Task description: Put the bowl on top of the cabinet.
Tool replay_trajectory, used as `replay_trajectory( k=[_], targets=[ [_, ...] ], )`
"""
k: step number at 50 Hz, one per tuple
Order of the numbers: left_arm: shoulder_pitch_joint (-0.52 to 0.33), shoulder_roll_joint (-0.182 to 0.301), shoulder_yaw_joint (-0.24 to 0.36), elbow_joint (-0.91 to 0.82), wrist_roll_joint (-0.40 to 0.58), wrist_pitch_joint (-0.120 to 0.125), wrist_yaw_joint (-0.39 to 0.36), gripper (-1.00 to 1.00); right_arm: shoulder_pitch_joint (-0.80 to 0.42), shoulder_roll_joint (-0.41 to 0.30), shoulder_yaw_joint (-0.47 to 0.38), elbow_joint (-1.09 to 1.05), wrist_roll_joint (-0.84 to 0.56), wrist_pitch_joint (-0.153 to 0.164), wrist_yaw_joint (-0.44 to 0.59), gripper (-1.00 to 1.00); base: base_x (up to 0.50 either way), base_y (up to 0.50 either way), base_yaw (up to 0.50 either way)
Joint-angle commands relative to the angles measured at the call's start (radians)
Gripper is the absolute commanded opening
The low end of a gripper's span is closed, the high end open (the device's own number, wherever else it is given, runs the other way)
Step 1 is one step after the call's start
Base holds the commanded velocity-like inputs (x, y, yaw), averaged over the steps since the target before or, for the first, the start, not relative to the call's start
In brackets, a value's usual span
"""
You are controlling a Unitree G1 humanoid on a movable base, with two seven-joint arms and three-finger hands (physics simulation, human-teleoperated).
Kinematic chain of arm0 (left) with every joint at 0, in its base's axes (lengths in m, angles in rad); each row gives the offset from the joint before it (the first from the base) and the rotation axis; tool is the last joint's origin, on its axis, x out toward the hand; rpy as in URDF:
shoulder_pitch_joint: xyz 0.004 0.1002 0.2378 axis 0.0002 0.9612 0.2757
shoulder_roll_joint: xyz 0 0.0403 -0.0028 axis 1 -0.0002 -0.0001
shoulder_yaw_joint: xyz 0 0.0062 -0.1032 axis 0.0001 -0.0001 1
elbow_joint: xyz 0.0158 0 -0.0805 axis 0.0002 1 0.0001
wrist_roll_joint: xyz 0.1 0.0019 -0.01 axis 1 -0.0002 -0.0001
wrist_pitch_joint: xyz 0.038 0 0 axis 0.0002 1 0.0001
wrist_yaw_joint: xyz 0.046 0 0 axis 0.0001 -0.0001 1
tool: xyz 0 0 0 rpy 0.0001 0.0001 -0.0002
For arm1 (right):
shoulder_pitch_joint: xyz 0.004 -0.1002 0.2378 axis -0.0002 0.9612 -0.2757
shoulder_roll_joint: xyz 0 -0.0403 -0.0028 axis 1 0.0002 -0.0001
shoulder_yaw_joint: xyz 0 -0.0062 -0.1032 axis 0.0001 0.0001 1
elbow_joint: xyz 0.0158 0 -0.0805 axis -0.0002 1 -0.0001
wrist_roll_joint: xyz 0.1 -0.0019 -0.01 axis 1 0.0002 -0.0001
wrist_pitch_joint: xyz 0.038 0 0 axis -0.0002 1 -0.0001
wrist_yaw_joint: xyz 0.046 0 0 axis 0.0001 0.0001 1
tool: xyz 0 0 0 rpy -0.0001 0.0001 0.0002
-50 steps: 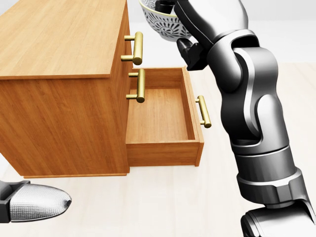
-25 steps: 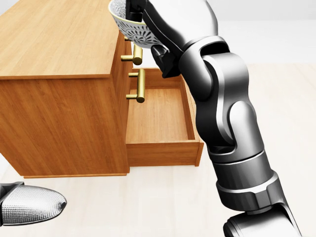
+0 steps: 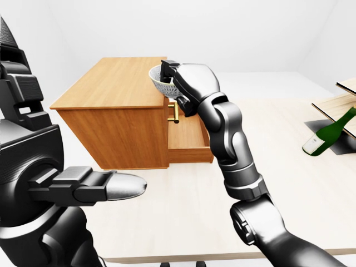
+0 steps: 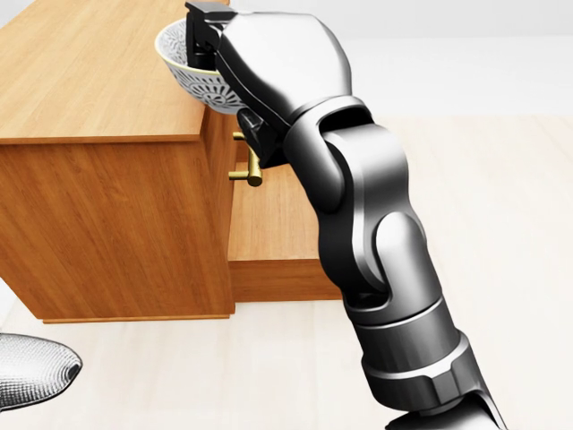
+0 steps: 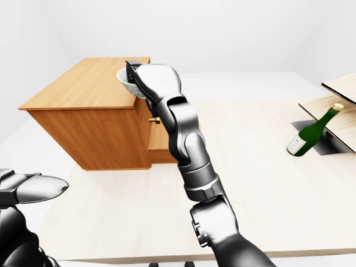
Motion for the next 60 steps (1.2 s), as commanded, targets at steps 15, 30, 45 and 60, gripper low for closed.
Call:
replay_trajectory(
  k=[15, 30, 45, 60],
  targets=[
    [-0.037, 0.05, 0.074, 0.019, -0.081, 0.0, 0.037, 1.0, -0.01, 0.048, 0.016, -0.01, -0.001, 0.0, -0.007, -1.0, 0.0, 0.0, 0.0],
    [-0.046, 0.064, 0.087, 0.019, -0.113, 0.0, 0.059, 1.0, -0.033, 0.082, 0.027, -0.018, -0.022, 0.0, 0.016, -1.0, 0.0, 0.0, 0.0],
    [-0.07, 0.097, 0.14, 0.049, -0.149, 0.0, 0.061, 1.0, -0.03, 0.094, 0.033, 0.013, -0.016, 0.0, -0.014, -1.0, 0.0, 0.0, 0.0],
    [-0.108, 0.175, 0.239, 0.075, -0.272, 0.0, 0.121, 1.0, -0.02, 0.12, 0.046, 0.049, -0.027, 0.0, -0.044, -1.0, 0.0, 0.0, 0.0]
  ],
)
